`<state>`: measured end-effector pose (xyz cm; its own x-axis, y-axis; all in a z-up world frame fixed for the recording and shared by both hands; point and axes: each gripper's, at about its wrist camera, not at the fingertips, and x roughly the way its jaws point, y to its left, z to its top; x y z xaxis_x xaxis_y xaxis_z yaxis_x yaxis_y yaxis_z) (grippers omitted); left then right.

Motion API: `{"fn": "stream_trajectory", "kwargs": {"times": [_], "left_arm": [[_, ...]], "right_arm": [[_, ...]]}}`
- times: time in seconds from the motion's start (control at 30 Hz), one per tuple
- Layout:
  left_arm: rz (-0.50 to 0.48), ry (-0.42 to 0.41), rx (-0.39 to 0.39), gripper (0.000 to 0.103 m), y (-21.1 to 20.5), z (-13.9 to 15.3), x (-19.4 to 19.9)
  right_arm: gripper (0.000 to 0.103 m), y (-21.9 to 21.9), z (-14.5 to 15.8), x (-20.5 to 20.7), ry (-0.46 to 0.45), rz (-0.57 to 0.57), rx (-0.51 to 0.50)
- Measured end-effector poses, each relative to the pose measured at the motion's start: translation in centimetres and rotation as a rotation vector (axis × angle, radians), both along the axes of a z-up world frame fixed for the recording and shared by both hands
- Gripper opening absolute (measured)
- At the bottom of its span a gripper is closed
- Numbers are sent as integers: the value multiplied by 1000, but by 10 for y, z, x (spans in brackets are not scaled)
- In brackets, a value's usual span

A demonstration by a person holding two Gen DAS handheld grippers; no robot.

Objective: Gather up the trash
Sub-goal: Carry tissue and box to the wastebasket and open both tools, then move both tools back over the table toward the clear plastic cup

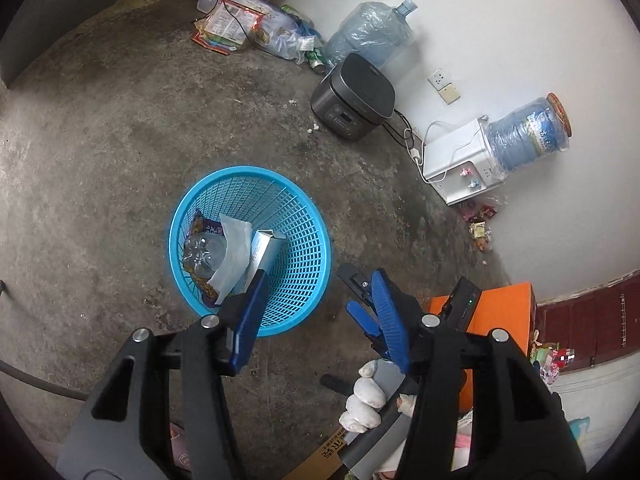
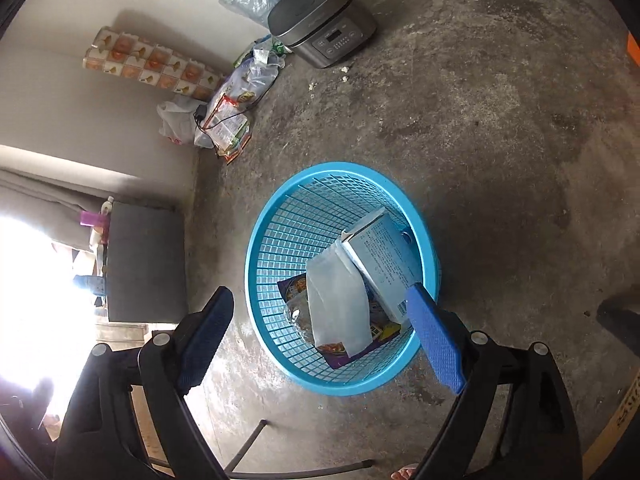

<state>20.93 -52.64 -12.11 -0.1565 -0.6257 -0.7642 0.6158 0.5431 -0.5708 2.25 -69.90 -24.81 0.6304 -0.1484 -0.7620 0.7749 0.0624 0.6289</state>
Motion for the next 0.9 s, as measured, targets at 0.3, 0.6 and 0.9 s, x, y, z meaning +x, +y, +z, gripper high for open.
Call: {"fn": "stream_trajectory", "kwargs": {"times": [0.3,0.6,0.9], "left_arm": [[35,-162,-137,52,67,107,-19],[79,-351,-128,63,192,188,-72],[290,-594,-61,63,371,211,-94]], "right_arm": [[82,43,81,5,27,106,-240],[80,126,174,43,-68,412,-453],[71,226,236,80,-208,712,-480]]}}
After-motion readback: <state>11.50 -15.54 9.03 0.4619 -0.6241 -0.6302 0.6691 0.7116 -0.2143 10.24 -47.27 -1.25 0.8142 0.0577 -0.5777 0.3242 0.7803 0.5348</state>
